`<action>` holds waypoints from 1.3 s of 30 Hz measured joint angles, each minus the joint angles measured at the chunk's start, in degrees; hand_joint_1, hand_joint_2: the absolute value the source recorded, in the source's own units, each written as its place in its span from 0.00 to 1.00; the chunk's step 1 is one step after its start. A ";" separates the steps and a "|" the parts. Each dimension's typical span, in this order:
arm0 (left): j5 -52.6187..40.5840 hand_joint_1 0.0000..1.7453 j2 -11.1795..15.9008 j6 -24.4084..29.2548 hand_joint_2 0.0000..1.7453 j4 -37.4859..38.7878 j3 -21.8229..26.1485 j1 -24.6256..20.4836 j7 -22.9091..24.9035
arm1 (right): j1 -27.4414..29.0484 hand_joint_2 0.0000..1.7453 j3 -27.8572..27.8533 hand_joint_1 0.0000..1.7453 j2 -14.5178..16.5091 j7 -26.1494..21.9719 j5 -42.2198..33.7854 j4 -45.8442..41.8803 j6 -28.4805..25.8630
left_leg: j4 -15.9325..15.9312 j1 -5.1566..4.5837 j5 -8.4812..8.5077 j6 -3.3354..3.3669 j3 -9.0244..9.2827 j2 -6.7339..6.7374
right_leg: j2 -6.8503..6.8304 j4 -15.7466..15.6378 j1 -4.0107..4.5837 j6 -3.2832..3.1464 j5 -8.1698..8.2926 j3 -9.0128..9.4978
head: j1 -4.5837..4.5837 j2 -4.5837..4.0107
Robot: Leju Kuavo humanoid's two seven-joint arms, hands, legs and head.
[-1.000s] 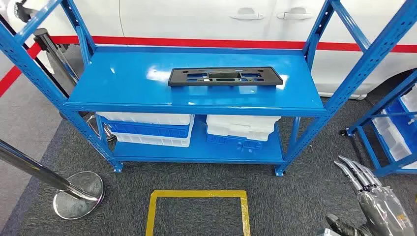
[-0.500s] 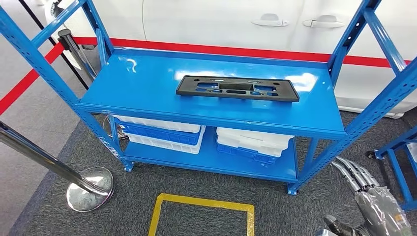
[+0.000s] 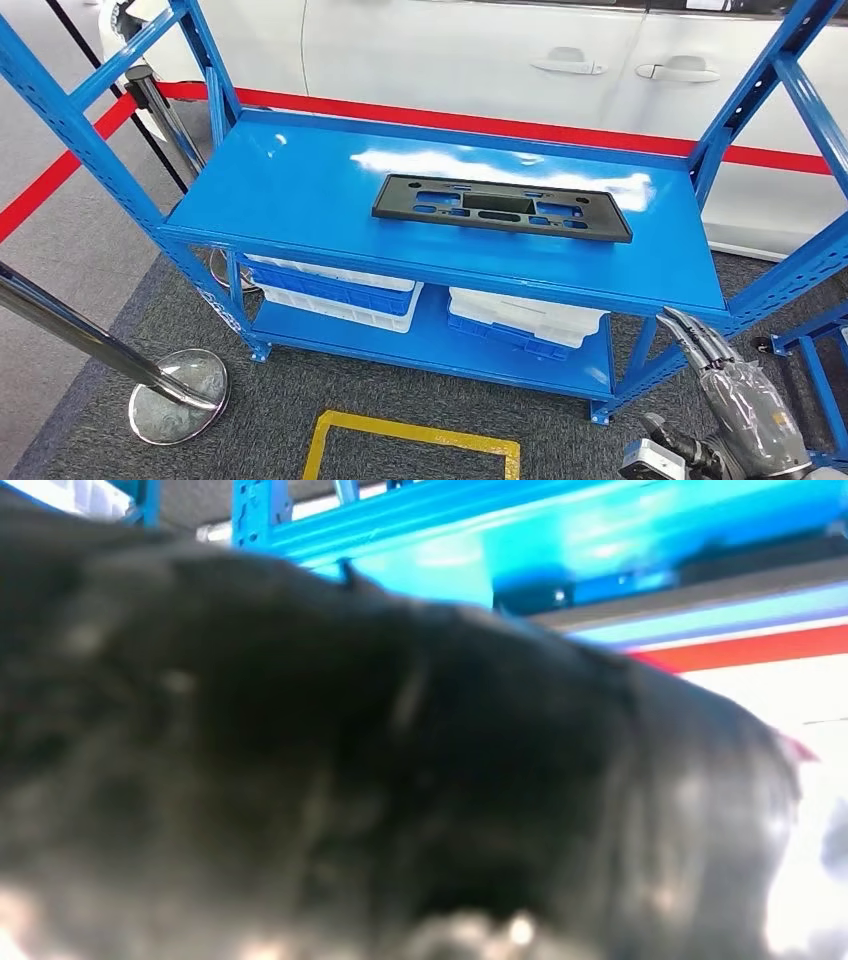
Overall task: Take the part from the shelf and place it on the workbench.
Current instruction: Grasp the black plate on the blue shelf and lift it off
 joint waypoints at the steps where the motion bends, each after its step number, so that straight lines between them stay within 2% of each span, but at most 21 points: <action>1: -0.20 0.00 -0.02 -0.17 0.00 0.00 -0.01 0.01 -0.11 | -1.08 0.00 0.34 0.00 0.47 0.37 -0.29 0.75 0.39 | 0.02 0.06 -0.45 -0.17 0.48 -0.12 | 0.00 0.44 -0.22 0.29 0.47 -1.24 | 0.00 -0.01; 2: -0.37 0.00 -0.03 -0.33 0.00 0.00 -0.02 0.02 -0.26 | -2.39 0.00 0.70 0.00 1.09 0.76 -0.61 1.59 0.72 | 0.08 0.17 -0.99 -0.42 1.12 -0.21 | 0.00 -0.95 -0.43 0.52 2.04 -1.59 | 0.00 -0.01; 4: -0.76 0.00 -0.08 -0.55 0.00 0.00 -0.05 0.10 -0.60 | -5.07 0.00 1.53 0.00 2.68 1.32 -1.21 3.52 1.05 | 0.31 0.47 -2.34 -1.16 2.41 -0.29 | 0.11 -7.07 -0.75 0.96 7.24 -0.48 | 0.00 -0.01; 6: -1.08 0.00 -0.08 -0.67 0.00 0.00 -0.13 -0.09 -0.93 | -7.53 0.00 2.73 0.00 4.57 1.65 -1.51 5.81 1.14 | 0.68 0.63 -3.40 -1.97 2.69 -0.39 | 0.31 -11.45 -0.51 0.56 10.14 -0.01 | 0.04 -0.01; 10: -1.30 0.00 -0.10 -0.98 0.00 0.00 -0.28 -0.51 -1.43 | -11.31 0.00 4.66 0.00 7.40 1.98 -1.72 9.29 1.02 | 2.53 0.71 -3.59 -3.10 2.03 -0.37 | 0.36 -12.36 -0.24 -1.72 9.94 0.43 | 0.04 0.00; 12: -1.30 0.00 -0.16 -1.07 0.00 0.00 -0.28 -0.60 -1.52 | -12.67 0.00 5.27 0.00 8.26 2.20 -1.78 10.26 0.98 | 8.38 0.87 -3.77 -3.56 -1.31 -0.20 | 0.21 -12.96 -0.24 -2.45 9.41 1.75 | 0.03 -0.01; 14: -1.33 0.00 -0.16 -1.10 0.00 0.00 -0.28 -0.59 -1.55 | -13.49 0.00 5.76 0.00 8.90 2.41 -1.91 11.05 0.94 | 15.63 0.92 -6.24 -3.89 -6.42 -0.09 | 0.03 -13.26 -0.08 -2.86 8.61 2.90 | 0.03 -0.01; 16: -1.37 0.00 -0.14 -1.15 0.00 0.00 -0.28 -0.38 -1.61 | -14.02 0.00 6.13 0.00 9.43 2.52 -2.01 11.81 0.86 | 18.45 0.91 -8.19 -3.92 -9.87 -0.09 | 0.01 -13.29 0.09 -2.96 7.64 4.10 | 0.03 -0.01; 17: -1.38 0.00 -0.14 -1.18 0.00 0.00 -0.29 -0.24 -1.64 | -14.33 0.00 6.29 0.00 9.67 2.55 -2.04 12.18 0.80 | 17.22 0.86 -7.34 -3.72 -10.34 -0.09 | 0.05 -13.30 0.21 -2.98 7.12 4.83 | 0.02 -0.01; 20: -1.39 0.00 0.02 -1.21 0.00 0.00 -0.30 0.04 -1.68 | -15.14 0.00 6.69 0.00 10.28 2.55 -2.04 13.05 0.65 | 7.25 0.23 0.54 -1.95 -8.40 0.00 | 0.14 -13.40 0.56 -2.83 5.59 6.74 | 0.04 -0.01; 21: -1.39 0.00 0.11 -1.22 0.00 0.00 -0.30 0.03 -1.68 | -15.38 0.00 6.80 0.00 10.47 2.56 -2.04 13.31 0.59 | 4.80 -0.13 2.04 -1.38 -7.79 -0.05 | 0.17 -13.45 0.61 -2.59 5.14 7.12 | 0.05 -0.01; 24: -1.39 0.00 0.22 -1.24 0.00 0.00 -0.31 0.00 -1.69 | -15.82 0.00 7.04 0.00 10.92 2.56 -2.04 13.89 0.41 | 2.18 -0.59 2.63 -0.50 -6.42 -0.30 | 0.27 -13.15 0.67 -1.62 5.10 8.24 | 0.05 -0.01; 26: -1.40 0.00 0.22 -1.26 0.00 0.00 -0.32 0.05 -1.69 | -16.04 0.50 7.13 0.00 11.05 2.56 -2.05 14.09 0.37 | 1.02 -0.37 2.93 -0.22 -4.56 -0.30 | 0.26 -11.18 0.56 -1.12 5.01 7.97 | 0.07 -0.01; 28: -1.44 0.00 0.21 -1.27 0.00 0.00 -0.34 0.00 -1.69 | -16.53 1.00 7.25 0.00 11.17 2.75 -2.16 14.49 0.33 | 0.40 -0.22 2.67 -0.02 -3.26 -0.32 | 0.26 -5.82 0.41 -0.63 2.95 4.96 | 0.08 -0.01; 30: -1.49 0.00 0.21 -1.31 0.00 0.00 -0.37 -0.09 -1.70 | -17.30 1.00 7.47 0.00 11.63 3.20 -2.41 15.41 0.31 | 0.45 -0.21 1.99 0.03 -2.78 -0.42 | 0.27 0.18 0.37 -0.15 0.02 0.47 | 0.08 -0.01; 31: -1.51 0.00 0.21 -1.35 0.00 0.00 -0.37 -0.11 -1.70 | -17.76 1.00 7.62 0.00 12.04 3.45 -2.50 16.04 0.31 | 0.53 -0.22 1.57 -0.03 -2.45 -0.47 | 0.26 1.44 0.35 -0.03 -0.46 -1.08 | 0.08 -0.01; 32: -1.53 0.00 0.21 -1.40 0.00 0.00 -0.37 -0.10 -1.71 | -18.25 1.00 7.78 0.00 12.52 3.72 -2.56 16.70 0.33 | 0.61 -0.22 1.11 -0.12 -1.98 -0.52 | 0.25 0.97 0.34 -0.01 0.25 -1.76 | 0.09 -0.01; 35: -1.56 0.00 0.14 -1.55 0.00 0.01 -0.37 -0.01 -1.73 | -19.70 1.00 8.44 0.00 13.59 4.55 -2.12 18.49 0.49 | 0.88 -0.24 -0.49 -0.51 -0.05 -0.61 | 0.27 -8.35 0.44 -0.50 7.55 0.29 | 0.09 -0.01; 36: -1.56 0.00 0.10 -1.61 0.00 0.01 -0.38 -0.05 -1.74 | -20.14 1.00 8.81 0.00 13.82 4.69 -1.74 19.09 0.56 | 0.95 -0.24 -0.88 -0.73 0.22 -0.69 | 0.26 -11.10 0.63 -0.83 9.02 0.91 | 0.10 -0.01; 37: -1.56 0.00 0.07 -1.67 0.00 0.02 -0.38 -0.12 -1.73 | -20.45 1.00 9.18 0.00 14.00 4.71 -1.26 19.61 0.60 | 0.96 -0.24 -1.21 -1.03 0.28 -0.75 | 0.27 -12.57 0.84 -1.27 9.85 1.17 | 0.11 -0.01; 39: -1.58 0.00 0.03 -1.84 0.00 0.02 -0.39 -0.27 -1.69 | -20.93 1.00 10.02 0.00 14.49 4.45 -0.01 20.36 0.59 | 1.20 -0.31 -1.42 -1.72 0.28 -0.86 | 0.25 -13.35 1.01 -2.13 9.73 1.44 | 0.12 -0.01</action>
